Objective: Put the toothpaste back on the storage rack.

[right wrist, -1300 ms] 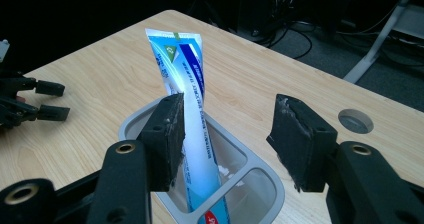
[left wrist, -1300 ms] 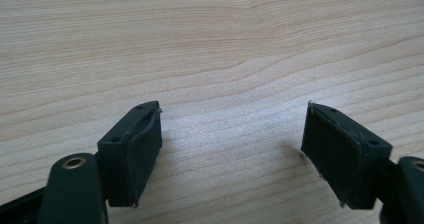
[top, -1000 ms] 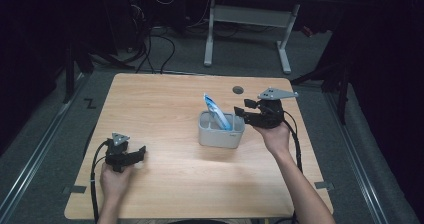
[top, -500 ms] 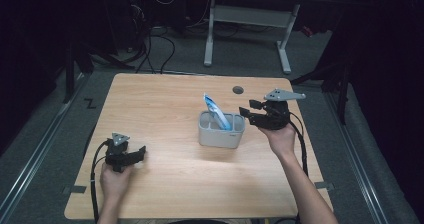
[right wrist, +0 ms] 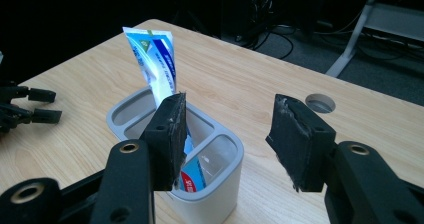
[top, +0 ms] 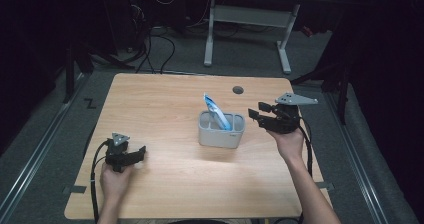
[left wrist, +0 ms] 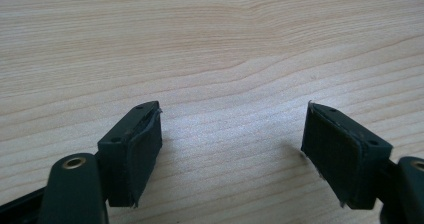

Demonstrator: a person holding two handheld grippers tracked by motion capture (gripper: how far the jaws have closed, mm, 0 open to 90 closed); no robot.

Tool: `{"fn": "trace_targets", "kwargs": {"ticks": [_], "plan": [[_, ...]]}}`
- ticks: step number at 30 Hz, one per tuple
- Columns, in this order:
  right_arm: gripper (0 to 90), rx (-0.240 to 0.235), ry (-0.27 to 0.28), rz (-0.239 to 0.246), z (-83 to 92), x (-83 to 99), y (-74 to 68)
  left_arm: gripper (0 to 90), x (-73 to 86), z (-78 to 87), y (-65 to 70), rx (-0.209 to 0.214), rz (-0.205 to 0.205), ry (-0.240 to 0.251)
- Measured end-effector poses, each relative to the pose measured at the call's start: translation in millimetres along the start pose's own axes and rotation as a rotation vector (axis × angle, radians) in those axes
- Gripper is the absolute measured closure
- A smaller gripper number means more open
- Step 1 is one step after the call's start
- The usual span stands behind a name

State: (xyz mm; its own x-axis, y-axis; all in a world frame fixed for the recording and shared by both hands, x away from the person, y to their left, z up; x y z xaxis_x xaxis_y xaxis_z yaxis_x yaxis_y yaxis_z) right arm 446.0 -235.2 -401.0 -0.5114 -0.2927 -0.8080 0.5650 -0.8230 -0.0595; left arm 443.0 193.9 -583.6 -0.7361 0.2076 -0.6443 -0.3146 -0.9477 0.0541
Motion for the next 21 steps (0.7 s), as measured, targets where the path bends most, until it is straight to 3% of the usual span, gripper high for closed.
{"fn": "trace_targets", "kwargs": {"ticks": [6, 21], "plan": [[48.6, 0.005, 0.013, -0.032, 7.2, 6.8, 7.5, 24.5, 0.1, 0.0, 0.0, -0.002, 0.000, -0.001], [48.7, 0.017, 0.040, -0.061, 22.1, 15.1, 15.0, 24.5, 0.0, -0.2, 0.2, -0.006, -0.002, -0.001]]}}
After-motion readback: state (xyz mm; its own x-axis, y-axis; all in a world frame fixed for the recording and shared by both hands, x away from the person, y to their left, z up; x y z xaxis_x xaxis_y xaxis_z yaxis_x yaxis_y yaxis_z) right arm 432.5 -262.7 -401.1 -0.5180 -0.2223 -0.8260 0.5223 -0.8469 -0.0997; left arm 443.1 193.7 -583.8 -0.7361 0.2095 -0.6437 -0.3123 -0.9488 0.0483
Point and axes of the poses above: each handheld gripper's, and its own axes: z roughly backward along the jaws, x roughly out of its underside, y roughly to its right, the point moved 7 cm from there along -z, roughly forward along the jaws, and after that the axes turned 8 degrees about -y, right-handed, at the moved point
